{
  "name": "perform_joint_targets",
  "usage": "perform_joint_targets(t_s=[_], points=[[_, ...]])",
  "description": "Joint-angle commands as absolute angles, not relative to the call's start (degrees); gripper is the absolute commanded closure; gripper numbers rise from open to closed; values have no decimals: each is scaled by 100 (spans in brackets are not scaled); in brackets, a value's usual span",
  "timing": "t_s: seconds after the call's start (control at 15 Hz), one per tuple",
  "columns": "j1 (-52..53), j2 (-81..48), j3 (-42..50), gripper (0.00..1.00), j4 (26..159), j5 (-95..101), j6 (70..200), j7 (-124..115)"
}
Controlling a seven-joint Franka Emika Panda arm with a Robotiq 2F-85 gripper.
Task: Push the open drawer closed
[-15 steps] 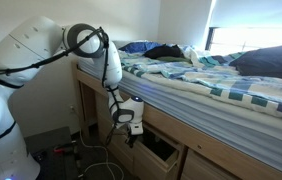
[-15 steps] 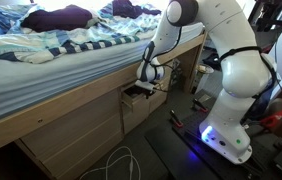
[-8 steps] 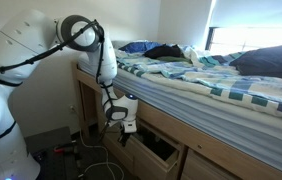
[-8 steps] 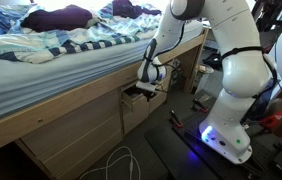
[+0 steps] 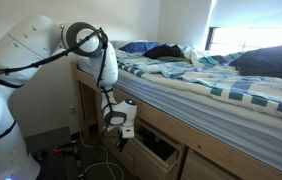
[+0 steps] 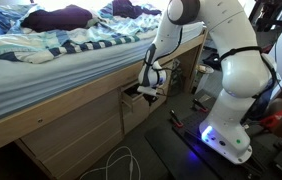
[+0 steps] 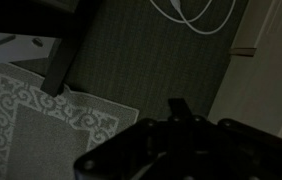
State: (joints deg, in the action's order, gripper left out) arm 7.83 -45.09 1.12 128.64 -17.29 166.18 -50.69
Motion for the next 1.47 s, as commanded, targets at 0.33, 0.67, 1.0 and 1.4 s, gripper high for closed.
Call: perform_joint_targets(t_s=[0.33,0.67,1.0,1.4], points=[[761,-5246,119,100,12188,-1943,16605,-5043],[764,-5428,146,100,11945,-1994,16581,-5067],[836,-5532,236,100,11722,-1983,16581,-5097],[1001,-5519,437,100,11527,-1902,16562,-5121]])
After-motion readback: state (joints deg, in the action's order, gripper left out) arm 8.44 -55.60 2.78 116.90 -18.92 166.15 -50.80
